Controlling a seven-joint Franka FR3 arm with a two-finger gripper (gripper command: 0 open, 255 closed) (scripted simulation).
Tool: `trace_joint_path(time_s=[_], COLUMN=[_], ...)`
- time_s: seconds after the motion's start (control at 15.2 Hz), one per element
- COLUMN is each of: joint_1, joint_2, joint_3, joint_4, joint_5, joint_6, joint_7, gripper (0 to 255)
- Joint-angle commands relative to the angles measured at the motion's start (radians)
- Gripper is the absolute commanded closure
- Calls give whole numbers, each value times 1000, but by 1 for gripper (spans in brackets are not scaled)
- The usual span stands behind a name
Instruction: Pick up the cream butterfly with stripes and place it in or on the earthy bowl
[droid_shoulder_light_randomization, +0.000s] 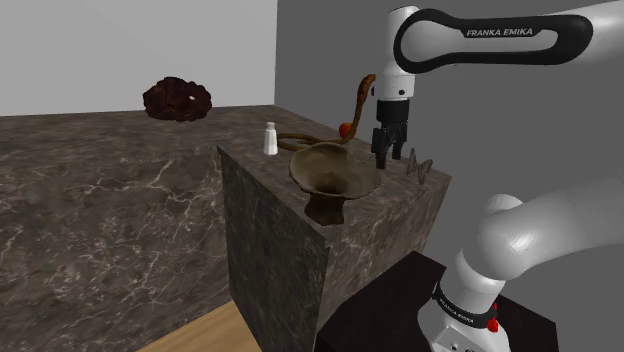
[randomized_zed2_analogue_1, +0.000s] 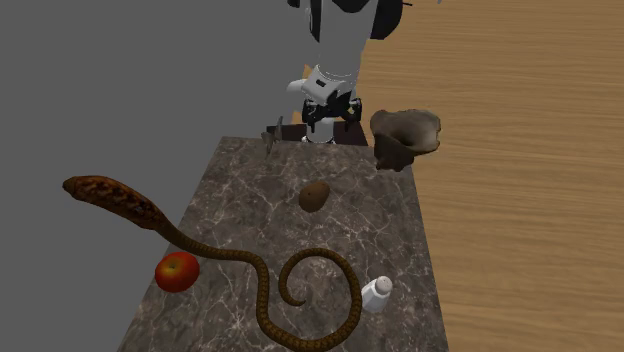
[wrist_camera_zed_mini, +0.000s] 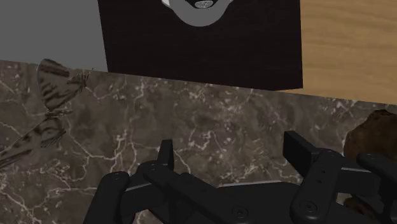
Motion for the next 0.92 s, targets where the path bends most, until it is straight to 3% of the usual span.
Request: trace_joint_path(time_s=[0.0,0.86], joint_1=[0,-213], joint_2=[0,-53], joint_3=[0,-350], joint_4=[0,-16], joint_5=[0,-113], joint_6=[0,71], joint_7=[0,-124], gripper=[0,0])
